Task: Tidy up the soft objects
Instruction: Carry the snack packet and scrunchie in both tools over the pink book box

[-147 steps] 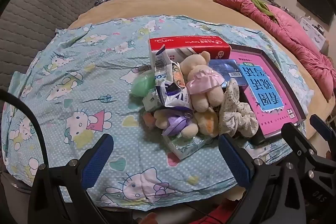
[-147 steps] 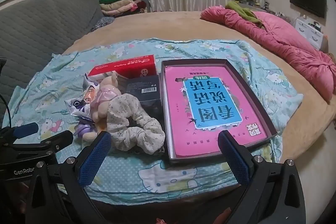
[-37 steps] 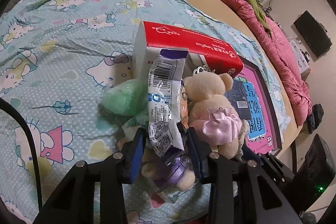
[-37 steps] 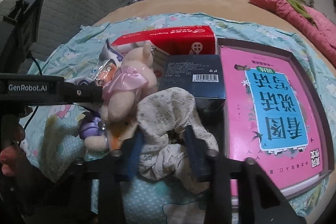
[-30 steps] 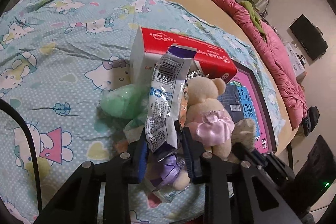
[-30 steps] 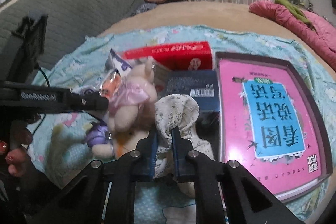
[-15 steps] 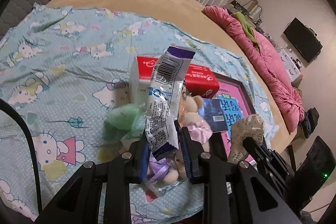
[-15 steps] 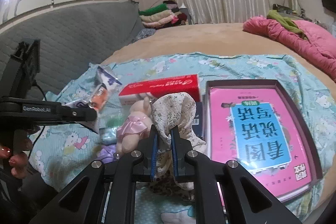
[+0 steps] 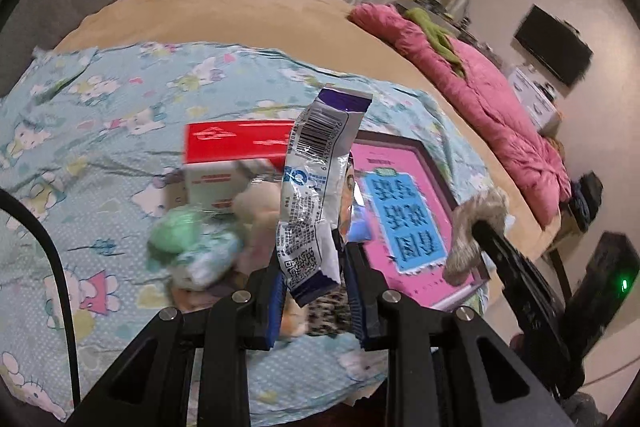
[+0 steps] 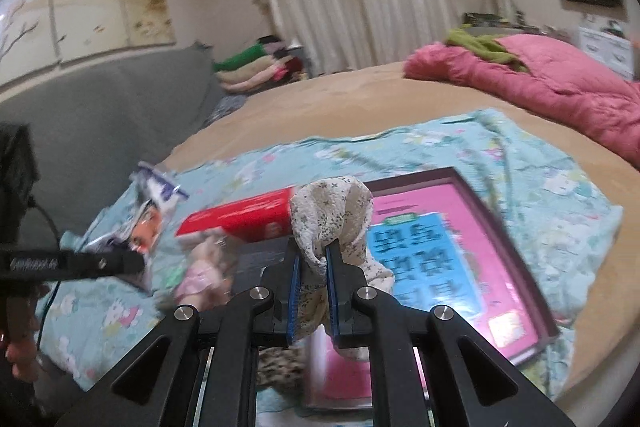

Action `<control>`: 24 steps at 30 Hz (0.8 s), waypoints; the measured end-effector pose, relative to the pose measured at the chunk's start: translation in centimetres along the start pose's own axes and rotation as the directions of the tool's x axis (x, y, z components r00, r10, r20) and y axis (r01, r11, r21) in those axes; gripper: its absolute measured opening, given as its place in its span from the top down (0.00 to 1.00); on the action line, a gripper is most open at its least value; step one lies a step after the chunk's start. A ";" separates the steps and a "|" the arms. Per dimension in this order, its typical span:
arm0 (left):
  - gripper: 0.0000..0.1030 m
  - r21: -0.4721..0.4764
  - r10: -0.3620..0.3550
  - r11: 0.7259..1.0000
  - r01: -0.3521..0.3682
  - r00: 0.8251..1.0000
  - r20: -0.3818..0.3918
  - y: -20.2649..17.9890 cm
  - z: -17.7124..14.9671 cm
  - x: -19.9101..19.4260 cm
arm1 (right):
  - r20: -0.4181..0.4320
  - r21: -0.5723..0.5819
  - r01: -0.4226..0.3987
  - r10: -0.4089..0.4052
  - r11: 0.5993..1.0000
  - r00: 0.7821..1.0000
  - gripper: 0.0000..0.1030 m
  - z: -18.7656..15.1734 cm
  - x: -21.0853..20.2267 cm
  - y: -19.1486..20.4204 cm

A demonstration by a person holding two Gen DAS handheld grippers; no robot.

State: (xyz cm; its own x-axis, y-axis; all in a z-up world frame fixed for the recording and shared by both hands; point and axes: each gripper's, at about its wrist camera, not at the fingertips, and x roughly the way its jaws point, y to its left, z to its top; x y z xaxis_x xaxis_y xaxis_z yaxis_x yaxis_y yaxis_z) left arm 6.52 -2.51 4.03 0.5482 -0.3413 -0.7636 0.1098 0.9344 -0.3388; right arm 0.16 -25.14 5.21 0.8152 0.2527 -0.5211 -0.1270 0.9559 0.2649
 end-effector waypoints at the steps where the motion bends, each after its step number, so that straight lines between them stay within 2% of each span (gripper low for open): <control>1: 0.73 0.012 -0.003 1.000 0.004 1.000 -0.006 -0.6 -0.1 0.1 | 0.002 0.016 0.020 -0.020 1.000 1.000 0.89 0.1 -0.2 -0.6; 8: 0.73 0.125 -0.032 0.991 0.037 0.999 -0.042 -6.1 -1.0 1.5 | 0.022 0.048 0.121 -0.122 0.992 0.992 0.89 0.5 -1.5 -3.3; 14: 0.73 0.174 -0.042 0.983 0.058 0.994 -0.098 -9.0 -1.5 3.6 | 0.005 0.104 0.196 -0.198 0.975 0.980 0.89 0.6 -1.8 -6.3; 24: 0.73 0.209 -0.040 0.974 0.090 0.972 -0.231 -12.1 -2.8 9.3 | -0.092 0.157 0.253 -0.241 0.955 0.966 0.88 -0.1 -0.1 -9.4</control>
State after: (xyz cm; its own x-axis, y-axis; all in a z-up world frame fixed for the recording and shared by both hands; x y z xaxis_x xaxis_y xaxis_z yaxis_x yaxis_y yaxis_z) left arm 7.97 -17.31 -0.53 0.3368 -0.3925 -0.8559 0.3292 0.9007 -0.2836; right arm 1.24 -34.11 2.65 0.7660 0.0275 -0.6423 0.1739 0.9530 0.2481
